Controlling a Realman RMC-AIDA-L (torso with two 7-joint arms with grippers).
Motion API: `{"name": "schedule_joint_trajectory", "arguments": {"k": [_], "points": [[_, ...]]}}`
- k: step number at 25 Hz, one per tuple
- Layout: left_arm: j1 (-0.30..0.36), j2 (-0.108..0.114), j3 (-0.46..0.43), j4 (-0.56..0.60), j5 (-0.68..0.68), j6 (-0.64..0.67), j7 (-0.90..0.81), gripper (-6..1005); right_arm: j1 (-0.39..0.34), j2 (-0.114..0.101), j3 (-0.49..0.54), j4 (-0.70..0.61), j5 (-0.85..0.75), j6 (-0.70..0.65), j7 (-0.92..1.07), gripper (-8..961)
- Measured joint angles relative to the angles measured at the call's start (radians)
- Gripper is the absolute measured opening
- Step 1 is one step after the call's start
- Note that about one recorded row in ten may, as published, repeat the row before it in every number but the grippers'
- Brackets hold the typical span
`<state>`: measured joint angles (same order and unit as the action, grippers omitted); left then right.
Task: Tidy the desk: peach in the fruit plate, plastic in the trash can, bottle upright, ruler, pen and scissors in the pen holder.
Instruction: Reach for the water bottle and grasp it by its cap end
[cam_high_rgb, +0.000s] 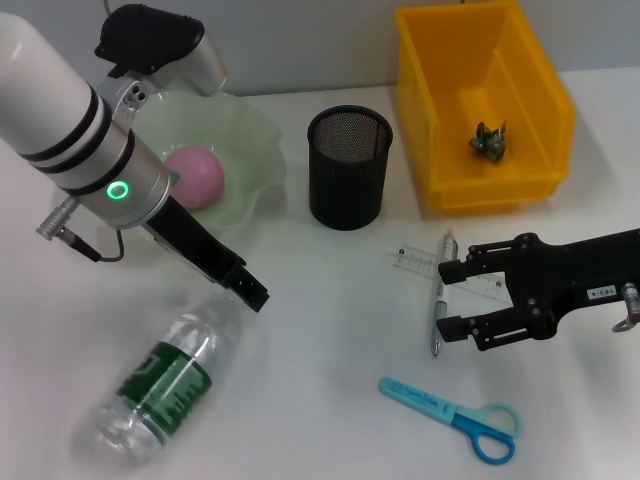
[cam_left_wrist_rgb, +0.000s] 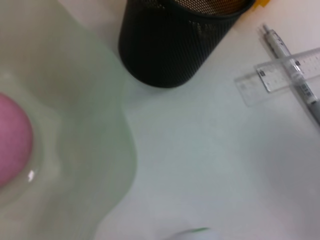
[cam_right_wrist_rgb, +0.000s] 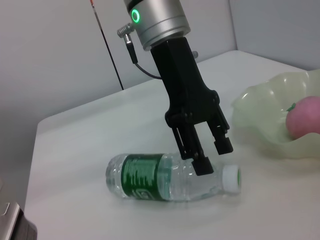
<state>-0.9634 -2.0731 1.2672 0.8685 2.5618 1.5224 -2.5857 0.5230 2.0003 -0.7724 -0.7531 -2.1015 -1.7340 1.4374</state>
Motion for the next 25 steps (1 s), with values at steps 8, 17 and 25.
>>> {"name": "schedule_joint_trajectory", "arguments": {"k": [8,17,25], "points": [[-0.004,-0.002,0.02,-0.037,-0.012,-0.028,0.001,737,0.002,-0.001,0.001,0.0,0.0,-0.001,0.0,772],[-0.012,-0.005,0.027,-0.101,-0.069,-0.057,0.016,733,0.003,-0.002,0.001,0.0,0.0,0.001,0.0,772],[-0.009,-0.006,0.057,-0.124,-0.086,-0.088,0.008,729,0.005,-0.003,0.001,0.0,0.0,0.001,0.0,772]]}}
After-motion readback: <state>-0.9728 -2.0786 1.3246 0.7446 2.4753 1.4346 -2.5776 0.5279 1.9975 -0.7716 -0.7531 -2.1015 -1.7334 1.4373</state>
